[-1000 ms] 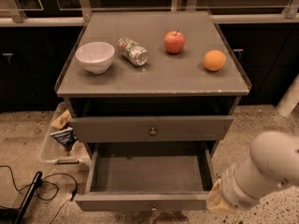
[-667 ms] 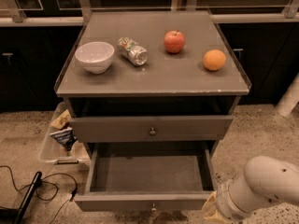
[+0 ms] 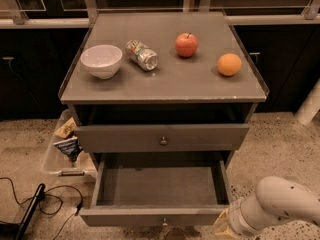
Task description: Close middle drawer
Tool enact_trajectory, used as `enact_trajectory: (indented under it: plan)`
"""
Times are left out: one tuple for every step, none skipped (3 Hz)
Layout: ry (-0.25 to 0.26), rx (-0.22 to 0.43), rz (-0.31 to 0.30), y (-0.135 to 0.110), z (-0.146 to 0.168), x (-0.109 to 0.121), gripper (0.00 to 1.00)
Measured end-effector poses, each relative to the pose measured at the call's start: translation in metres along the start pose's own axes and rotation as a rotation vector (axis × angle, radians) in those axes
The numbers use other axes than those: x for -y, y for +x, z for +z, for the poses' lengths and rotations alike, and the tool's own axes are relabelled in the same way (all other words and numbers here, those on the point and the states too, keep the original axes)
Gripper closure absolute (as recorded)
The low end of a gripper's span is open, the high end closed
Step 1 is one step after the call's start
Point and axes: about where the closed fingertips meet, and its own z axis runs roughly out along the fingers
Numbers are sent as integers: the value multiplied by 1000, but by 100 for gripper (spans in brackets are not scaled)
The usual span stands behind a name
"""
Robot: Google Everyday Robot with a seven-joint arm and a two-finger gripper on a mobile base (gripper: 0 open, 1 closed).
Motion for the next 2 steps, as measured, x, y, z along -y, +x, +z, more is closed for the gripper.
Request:
enact_trajectory:
  plan:
    - [32,45,12,-4,22,10,100]
    - [106,113,12,1,53,42,100]
